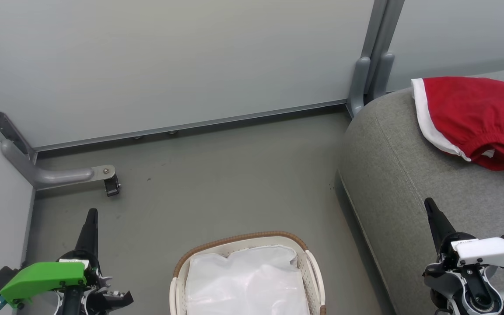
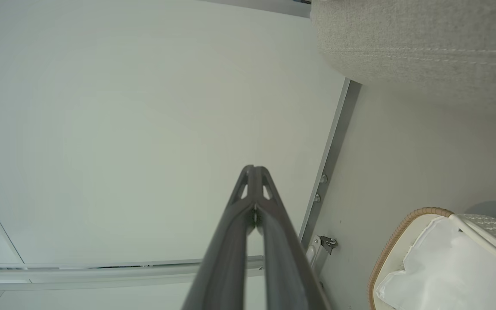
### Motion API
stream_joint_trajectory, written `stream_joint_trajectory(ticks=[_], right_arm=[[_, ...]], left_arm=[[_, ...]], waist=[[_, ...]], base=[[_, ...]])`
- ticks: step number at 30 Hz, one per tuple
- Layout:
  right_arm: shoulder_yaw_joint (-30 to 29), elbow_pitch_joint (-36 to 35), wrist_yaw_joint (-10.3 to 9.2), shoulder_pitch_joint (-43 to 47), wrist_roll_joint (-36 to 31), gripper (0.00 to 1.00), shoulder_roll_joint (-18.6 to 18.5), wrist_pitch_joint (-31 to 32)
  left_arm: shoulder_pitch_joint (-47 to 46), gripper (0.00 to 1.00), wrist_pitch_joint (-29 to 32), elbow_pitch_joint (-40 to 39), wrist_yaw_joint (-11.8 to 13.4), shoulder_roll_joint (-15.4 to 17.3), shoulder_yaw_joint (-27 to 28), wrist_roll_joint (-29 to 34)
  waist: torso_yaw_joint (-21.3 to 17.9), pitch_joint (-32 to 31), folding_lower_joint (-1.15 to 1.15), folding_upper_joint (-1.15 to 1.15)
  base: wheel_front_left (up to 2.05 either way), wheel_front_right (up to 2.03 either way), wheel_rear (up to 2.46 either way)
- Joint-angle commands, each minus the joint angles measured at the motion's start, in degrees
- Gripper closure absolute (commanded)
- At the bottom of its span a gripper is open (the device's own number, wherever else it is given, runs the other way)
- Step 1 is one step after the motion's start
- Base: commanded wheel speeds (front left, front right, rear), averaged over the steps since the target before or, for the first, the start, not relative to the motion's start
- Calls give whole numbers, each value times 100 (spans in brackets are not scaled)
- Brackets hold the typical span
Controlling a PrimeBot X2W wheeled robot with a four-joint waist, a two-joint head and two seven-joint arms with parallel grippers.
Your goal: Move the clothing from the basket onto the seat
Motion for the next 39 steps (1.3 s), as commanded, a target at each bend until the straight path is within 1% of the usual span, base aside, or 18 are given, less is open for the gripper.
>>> stream_joint_trajectory(ticks=[1, 14, 39], right_arm=[[-26, -46, 1, 51, 132, 100, -35, 46], [-71, -114, 0, 72, 605, 100, -39, 168], [-67, -110, 0, 73, 595, 100, -38, 168]], left_arm=[[-88, 100, 35, -41, -45, 37, 39, -131], [-131, 100, 167, -79, -50, 39, 88, -596], [-125, 100, 171, -74, -49, 40, 85, -580]], waist=[[-2, -2, 0, 0], [-19, -20, 0, 0], [-20, -20, 0, 0]], base=[[0, 0, 0], [0, 0, 0], [0, 0, 0]])
